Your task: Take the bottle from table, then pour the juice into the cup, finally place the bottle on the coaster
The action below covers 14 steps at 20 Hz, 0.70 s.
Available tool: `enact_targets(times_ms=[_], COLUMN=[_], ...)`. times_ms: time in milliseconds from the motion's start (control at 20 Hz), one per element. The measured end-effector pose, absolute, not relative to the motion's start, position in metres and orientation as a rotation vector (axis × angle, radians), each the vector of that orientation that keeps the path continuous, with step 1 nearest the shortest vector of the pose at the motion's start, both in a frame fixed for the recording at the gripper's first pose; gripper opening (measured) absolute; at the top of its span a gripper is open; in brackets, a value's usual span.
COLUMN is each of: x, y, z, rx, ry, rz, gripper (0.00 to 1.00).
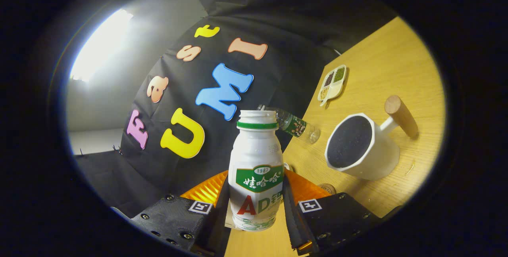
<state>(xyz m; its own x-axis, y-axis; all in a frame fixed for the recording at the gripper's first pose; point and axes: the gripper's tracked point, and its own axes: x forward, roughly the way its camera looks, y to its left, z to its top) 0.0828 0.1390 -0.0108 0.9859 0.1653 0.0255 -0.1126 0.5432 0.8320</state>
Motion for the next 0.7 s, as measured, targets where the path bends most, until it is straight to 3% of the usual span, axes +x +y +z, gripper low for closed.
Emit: enact_targets(times_ms=[700], x=[0.100], y=[0.168], z=[-0.015], rx=[0.222], ry=[0.063], rz=[0.127], gripper=[0.64])
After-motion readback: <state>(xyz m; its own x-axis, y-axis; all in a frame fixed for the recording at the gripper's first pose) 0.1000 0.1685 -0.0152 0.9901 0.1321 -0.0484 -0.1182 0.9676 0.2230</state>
